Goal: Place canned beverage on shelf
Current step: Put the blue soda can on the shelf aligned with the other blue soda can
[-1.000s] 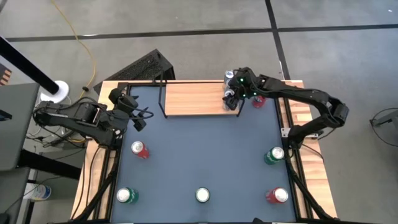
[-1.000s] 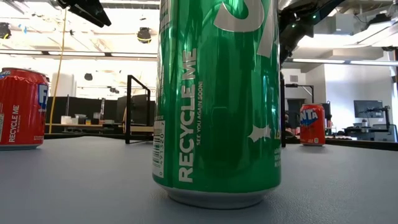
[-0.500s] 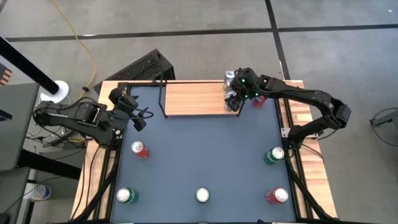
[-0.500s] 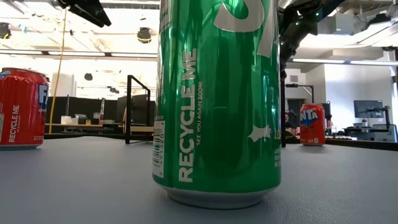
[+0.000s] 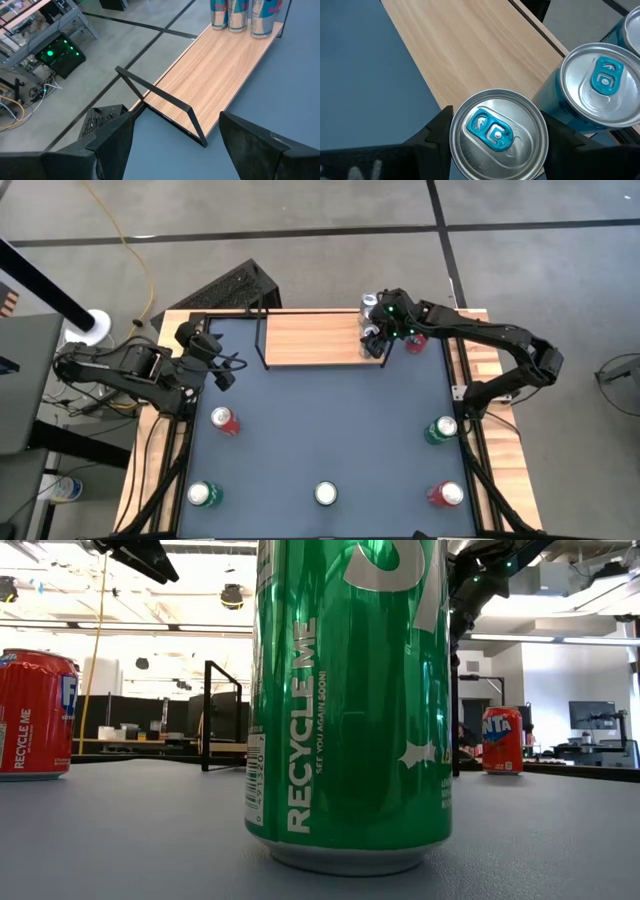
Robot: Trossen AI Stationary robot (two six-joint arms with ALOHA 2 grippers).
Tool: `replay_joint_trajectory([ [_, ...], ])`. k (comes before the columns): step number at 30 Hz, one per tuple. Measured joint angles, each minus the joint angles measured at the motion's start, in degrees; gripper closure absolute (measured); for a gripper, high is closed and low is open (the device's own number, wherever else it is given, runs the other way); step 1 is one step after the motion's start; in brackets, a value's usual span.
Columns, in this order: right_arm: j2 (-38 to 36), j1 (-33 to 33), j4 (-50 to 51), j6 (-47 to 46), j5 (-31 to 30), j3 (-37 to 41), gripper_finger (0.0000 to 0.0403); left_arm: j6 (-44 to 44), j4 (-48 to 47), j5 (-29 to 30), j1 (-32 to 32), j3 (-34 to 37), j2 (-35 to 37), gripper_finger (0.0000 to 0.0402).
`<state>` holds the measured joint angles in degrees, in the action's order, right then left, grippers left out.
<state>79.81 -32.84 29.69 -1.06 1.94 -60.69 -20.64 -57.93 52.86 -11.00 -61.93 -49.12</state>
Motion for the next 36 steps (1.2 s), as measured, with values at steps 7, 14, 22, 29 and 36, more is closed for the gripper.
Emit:
replay_joint_trajectory([
  [7, 0.02, -0.07, 0.02, 0.92, -0.20, 0.00, 0.0178, -0.02, -0.01, 0.00, 0.02, 0.00, 0.01, 0.0123],
  [14, 0.06, -0.07, 0.07, 1.24, -0.32, 0.02, 0.0145, 0.00, 0.00, 0.00, 0.01, 0.00, 0.02, 0.0123],
  [22, 0.04, -0.07, 0.67, 0.84, -0.42, 0.02, 0.0141, 0.02, 0.00, 0.02, 0.00, 0.00, 0.00, 0.0123],
  [29, 0.04, 0.63, 2.35, 0.53, -0.40, -1.05, 0.0141, 0.02, 0.00, 0.01, 0.02, 0.00, 0.02, 0.0123],
  [36, 0.07, 1.31, 4.72, 0.89, -0.51, -2.58, 0.0138, 0.04, 0.00, 0.01, 0.02, 0.00, 0.00, 0.0123],
])
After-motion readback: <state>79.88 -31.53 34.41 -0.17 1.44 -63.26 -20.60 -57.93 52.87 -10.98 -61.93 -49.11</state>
